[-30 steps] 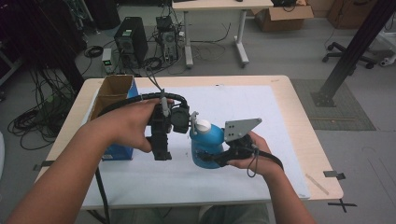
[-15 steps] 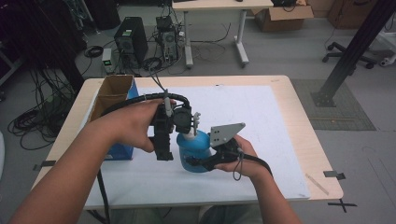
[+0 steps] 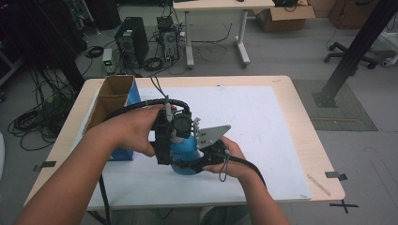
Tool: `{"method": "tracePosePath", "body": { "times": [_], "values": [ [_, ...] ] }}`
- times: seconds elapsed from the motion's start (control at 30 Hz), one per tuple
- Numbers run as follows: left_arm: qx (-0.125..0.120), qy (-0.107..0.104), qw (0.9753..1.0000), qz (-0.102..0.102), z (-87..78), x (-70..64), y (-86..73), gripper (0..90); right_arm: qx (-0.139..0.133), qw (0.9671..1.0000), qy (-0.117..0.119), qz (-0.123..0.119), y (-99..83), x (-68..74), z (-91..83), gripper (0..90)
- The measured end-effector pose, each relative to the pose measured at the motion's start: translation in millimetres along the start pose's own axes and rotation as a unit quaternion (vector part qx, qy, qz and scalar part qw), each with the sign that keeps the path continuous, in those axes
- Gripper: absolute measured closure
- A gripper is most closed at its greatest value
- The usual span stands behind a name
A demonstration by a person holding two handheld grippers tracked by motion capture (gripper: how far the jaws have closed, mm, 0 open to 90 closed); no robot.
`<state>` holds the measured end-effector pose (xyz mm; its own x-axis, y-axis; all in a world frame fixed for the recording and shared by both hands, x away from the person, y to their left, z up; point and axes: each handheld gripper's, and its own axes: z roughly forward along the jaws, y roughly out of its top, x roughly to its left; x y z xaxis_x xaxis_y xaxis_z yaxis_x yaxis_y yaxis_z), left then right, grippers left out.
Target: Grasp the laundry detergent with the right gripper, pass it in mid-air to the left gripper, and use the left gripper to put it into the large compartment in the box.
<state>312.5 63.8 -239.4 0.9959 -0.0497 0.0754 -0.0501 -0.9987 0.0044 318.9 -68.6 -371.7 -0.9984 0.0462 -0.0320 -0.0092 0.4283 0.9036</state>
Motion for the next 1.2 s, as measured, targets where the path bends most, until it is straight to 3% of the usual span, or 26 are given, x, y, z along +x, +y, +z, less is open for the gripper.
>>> {"method": "tracePosePath", "body": {
  "times": [0.3, 0.67, 0.87, 1.03, 1.2],
  "values": [
    [0.001, 0.002, 1.0000, 0.001, 3.9, -2.7, -3.3, 0.3, -0.010, 0.9999, 0.008, 0.002, 4.0, 2.2, 14.1, 45.2],
    [0.001, 0.009, 1.0000, 0.004, 6.2, -5.0, -2.2, 1.1, -0.014, 0.9999, 0.006, 0.004, 5.6, 4.5, 16.4, 45.2],
    [0.002, 0.017, 0.9998, 0.010, 3.7, -6.5, -0.8, 7.7, -0.015, 0.9999, 0.006, 0.003, 5.8, 5.1, 16.3, 45.2],
    [0.001, 0.011, 0.9999, 0.012, 2.0, -6.3, -1.1, 16.9, -0.015, 0.9999, 0.004, 0.000, 6.4, 5.4, 15.5, 45.2],
    [0.004, 0.018, 0.9998, 0.009, 2.7, -6.0, -1.5, 16.9, -0.015, 0.9999, 0.004, 0.001, 6.6, 6.0, 15.0, 45.2]
  ]
}}
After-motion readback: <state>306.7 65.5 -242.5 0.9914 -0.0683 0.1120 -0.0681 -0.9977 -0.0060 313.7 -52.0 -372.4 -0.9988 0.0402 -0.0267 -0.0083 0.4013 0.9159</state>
